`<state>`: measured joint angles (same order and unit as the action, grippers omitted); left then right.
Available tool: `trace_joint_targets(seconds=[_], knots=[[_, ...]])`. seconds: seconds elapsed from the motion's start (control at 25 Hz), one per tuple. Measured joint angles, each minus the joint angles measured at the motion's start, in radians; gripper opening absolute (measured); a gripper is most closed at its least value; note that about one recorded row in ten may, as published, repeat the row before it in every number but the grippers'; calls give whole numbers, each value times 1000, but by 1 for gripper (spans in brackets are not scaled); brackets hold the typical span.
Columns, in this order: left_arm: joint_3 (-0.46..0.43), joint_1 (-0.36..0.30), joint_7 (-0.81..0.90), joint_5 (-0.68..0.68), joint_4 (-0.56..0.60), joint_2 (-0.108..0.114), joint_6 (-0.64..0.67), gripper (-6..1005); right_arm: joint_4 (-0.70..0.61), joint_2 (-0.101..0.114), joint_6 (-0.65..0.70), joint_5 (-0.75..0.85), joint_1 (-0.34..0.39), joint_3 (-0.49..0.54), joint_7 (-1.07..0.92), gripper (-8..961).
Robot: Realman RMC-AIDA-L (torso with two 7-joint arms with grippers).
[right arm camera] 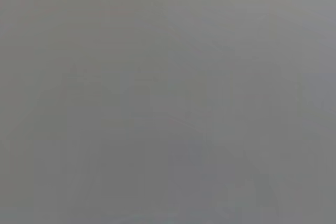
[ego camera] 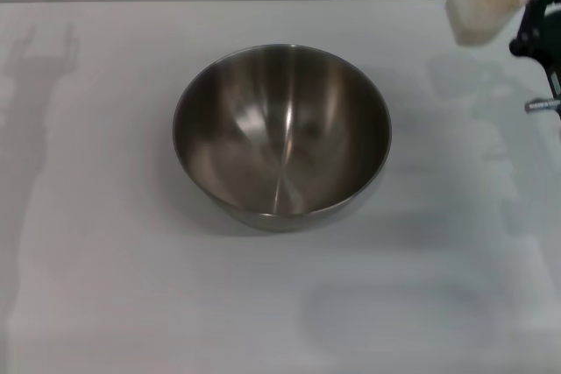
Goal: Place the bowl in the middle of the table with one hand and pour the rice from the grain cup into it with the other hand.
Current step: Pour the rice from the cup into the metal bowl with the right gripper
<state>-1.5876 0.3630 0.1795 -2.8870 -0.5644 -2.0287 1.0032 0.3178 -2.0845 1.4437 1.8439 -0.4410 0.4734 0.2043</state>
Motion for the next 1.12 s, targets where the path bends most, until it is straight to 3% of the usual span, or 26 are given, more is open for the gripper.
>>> trace_joint_targets(seconds=[0.24,0.48,0.68,1.12], knots=[[0,2,0,0,-1,-3,0,547,-41,1,60,16,-89,-12,92,11],[0,4,0,0,-4,-7,0,547,-76,3,77,135,-165,-12,383,12],[0,8,0,0,-7,-9,0,547,-77,2,4,314,-197,-12,701,13],[-2,13,-1,0,-7,-13,2,547,-91,1,-161,487,-210,-12,997,11]])
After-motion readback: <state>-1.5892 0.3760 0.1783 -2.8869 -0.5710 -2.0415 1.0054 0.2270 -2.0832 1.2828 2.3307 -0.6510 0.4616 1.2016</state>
